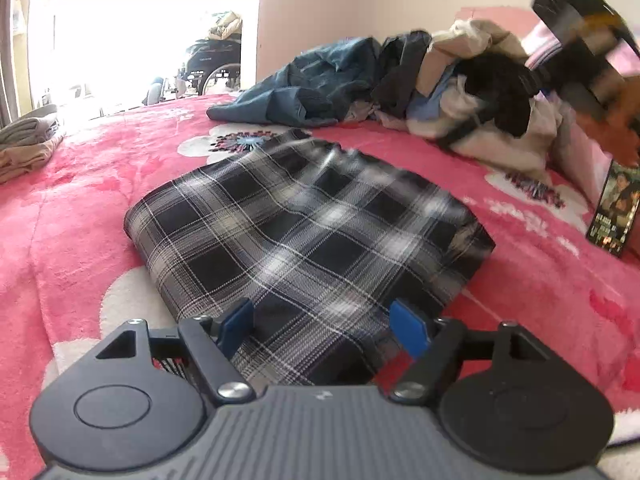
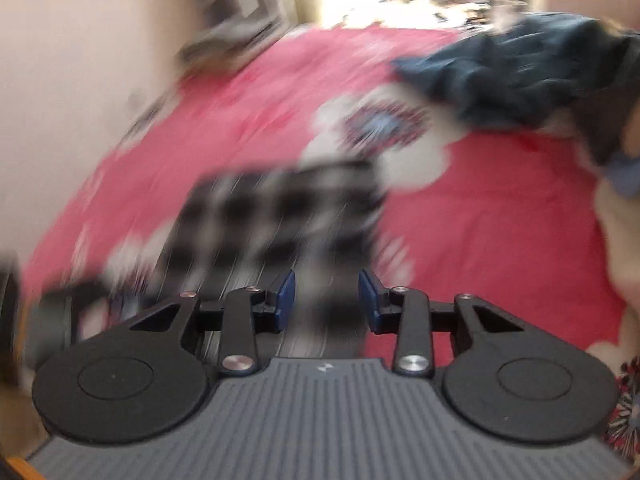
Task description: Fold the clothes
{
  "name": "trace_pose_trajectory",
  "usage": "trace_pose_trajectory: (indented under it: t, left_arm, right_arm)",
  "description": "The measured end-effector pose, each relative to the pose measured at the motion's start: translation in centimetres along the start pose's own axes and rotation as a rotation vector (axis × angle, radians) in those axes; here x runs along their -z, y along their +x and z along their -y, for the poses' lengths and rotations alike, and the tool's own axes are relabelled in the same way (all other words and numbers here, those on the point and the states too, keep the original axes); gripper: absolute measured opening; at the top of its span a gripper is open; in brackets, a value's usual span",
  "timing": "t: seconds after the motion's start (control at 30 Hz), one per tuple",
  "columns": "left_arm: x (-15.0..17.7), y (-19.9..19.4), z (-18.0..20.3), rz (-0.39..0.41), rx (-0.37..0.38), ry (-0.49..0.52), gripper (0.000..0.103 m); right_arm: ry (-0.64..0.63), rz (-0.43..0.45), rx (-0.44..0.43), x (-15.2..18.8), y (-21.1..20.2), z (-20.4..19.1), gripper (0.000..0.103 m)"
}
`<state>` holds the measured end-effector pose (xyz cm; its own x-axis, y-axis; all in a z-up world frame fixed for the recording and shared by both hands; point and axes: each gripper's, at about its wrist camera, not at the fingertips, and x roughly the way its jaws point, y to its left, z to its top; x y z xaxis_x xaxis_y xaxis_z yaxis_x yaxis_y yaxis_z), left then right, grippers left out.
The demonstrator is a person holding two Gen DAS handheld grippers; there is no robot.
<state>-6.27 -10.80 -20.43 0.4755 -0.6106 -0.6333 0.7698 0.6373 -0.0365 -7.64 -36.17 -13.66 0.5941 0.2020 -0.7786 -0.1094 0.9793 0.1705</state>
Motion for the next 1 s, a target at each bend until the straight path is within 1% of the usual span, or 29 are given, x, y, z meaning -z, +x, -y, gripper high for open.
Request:
trace_pose_trajectory:
  t: [0.03,0.07,0.13,0.17,0.23,0.27,0.33,0.37,0.43,0.47,0.57,0.6,0.7,0.8,0.87,0.93,1.0]
  left_arm:
    - [0.1,0.2,0.2,-0.015,-0.006,0.007,0.076]
    - [0.2,0.3,0.4,-0.027,-0.015,0.013,0.076]
    - [0.2,0.4,0.7,-0.044,-0.028,0.031,0.076]
    - [0.0,0.3,0.8,-0.052,-0.036,0.040,0.076]
    - [-0.4,-0.1,0.7,-0.063,-0.051,0.047,0.075]
    - [-0.5,-0.6,0.5,-0.061,-0.059,0.034,0.075]
    - [-0.6,-1.3,-0.1,-0.072,-0.062,0.008,0.075]
    - [-0.5,-1.3,-0.3,-0.086,-0.067,0.002,0.075]
    - [0.0,-0.8,-0.5,-0.124,-0.083,-0.002,0.075]
    - [0.2,-0.5,-0.6,-0.142,-0.091,-0.003,0.075]
    - [0.8,0.2,-1.0,-0.198,-0.115,-0.009,0.076]
    - [0.8,0.0,-1.2,-0.204,-0.127,-0.017,0.076]
    - [0.4,-2.2,-2.0,-0.172,-0.151,-0.075,0.075]
    - [0.2,-4.1,-3.2,-0.170,-0.151,-0.158,0.075]
    - [0.1,-4.9,-3.9,-0.171,-0.145,-0.220,0.075]
    - [0.1,-5.7,-4.5,-0.168,-0.142,-0.280,0.075]
    - [0.2,-6.1,-5.0,-0.158,-0.147,-0.328,0.075]
  right_arm:
    - [-0.018,-0.030,0.004,1.2,0.7,-0.3,0.033]
    - [-0.018,-0.064,0.026,2.5,1.9,-0.3,0.032]
    - [0.047,-0.113,0.066,5.0,4.6,0.8,0.034]
    - [0.097,-0.102,0.067,5.7,5.1,1.4,0.034]
    - [0.159,-0.062,0.075,5.7,4.0,1.6,0.034]
    - [0.152,-0.043,0.088,5.7,2.9,1.2,0.034]
    - [0.089,0.002,0.124,5.7,0.5,-0.3,0.034]
    - [0.068,0.021,0.128,5.9,-0.6,-0.9,0.034]
    - [0.061,0.035,0.106,6.5,-1.2,-1.6,0.033]
    - [0.066,0.021,0.110,6.8,-0.6,-1.6,0.033]
    - [0.098,-0.062,0.163,8.1,3.3,-1.1,0.033]
    - [0.112,-0.066,0.176,8.2,3.8,-1.1,0.034]
    - [0.153,-0.041,0.216,7.8,2.4,-2.1,0.034]
    - [0.188,0.027,0.225,8.0,-0.9,-3.2,0.037]
    - [0.242,0.074,0.206,8.3,-2.7,-3.7,0.039]
    - [0.312,0.120,0.185,8.8,-4.1,-4.1,0.045]
    - [0.376,0.151,0.159,9.5,-4.9,-4.2,0.048]
